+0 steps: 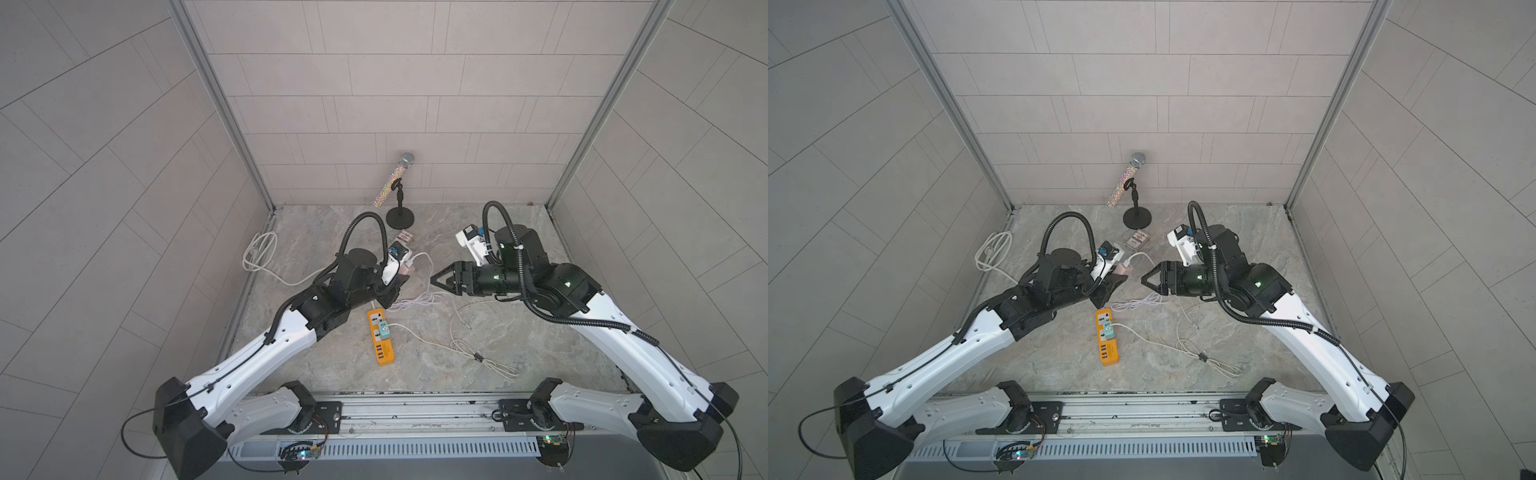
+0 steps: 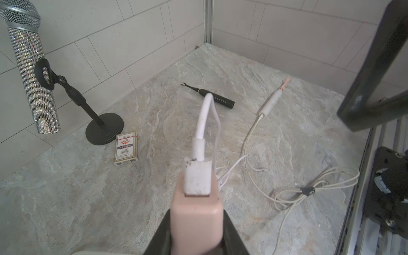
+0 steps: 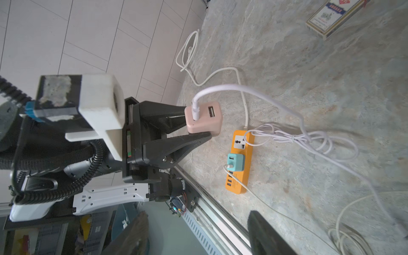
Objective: Charge the electric toothbrush
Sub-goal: Insert the plug into the socket.
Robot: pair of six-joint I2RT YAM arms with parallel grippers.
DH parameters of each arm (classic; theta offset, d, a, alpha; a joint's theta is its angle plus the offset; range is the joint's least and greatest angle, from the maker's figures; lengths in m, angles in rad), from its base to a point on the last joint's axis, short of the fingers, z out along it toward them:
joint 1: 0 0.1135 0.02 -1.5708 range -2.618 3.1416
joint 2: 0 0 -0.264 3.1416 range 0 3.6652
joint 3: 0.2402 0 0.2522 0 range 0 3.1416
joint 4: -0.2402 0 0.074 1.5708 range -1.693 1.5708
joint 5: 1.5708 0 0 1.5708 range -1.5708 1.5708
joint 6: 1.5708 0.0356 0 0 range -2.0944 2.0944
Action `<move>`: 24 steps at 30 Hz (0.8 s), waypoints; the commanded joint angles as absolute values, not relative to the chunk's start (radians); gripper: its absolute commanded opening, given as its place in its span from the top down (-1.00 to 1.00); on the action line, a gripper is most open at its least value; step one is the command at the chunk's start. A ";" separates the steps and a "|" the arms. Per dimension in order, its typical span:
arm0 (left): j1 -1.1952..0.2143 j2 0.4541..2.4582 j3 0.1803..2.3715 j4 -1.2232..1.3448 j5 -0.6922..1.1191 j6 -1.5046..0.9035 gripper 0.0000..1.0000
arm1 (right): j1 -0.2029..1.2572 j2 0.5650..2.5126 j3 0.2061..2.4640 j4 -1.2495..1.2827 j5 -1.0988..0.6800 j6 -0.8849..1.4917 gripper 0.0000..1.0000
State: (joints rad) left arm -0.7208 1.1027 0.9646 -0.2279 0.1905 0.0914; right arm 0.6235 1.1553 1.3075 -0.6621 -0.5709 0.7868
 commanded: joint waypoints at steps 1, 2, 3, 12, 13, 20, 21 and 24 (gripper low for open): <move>-0.717 1.069 0.906 -0.064 0.266 0.049 1.00 | 0.651 1.204 1.300 -0.520 -0.533 0.863 -0.48; -0.717 1.065 0.891 -0.046 0.271 0.055 1.00 | 0.651 1.223 1.303 -0.500 -0.535 0.873 -0.49; -0.716 1.064 0.885 -0.036 0.272 0.061 1.00 | 0.653 1.239 1.309 -0.493 -0.534 0.871 -0.49; -0.715 1.084 0.866 0.057 0.312 0.062 1.00 | 0.658 1.332 1.341 -0.526 -0.479 0.817 -0.51; -0.715 1.087 0.864 0.068 0.320 0.059 1.00 | 0.659 1.335 1.334 -0.513 -0.486 0.819 -0.50; -0.716 1.112 0.873 0.090 0.366 0.060 1.00 | 0.663 1.367 1.347 -0.489 -0.497 0.797 -0.44; -0.716 1.114 0.876 0.087 0.372 0.060 1.00 | 0.663 1.371 1.345 -0.487 -0.494 0.792 -0.42; -0.715 1.119 0.881 0.077 0.380 0.061 1.00 | 0.663 1.376 1.353 -0.482 -0.481 0.775 -0.34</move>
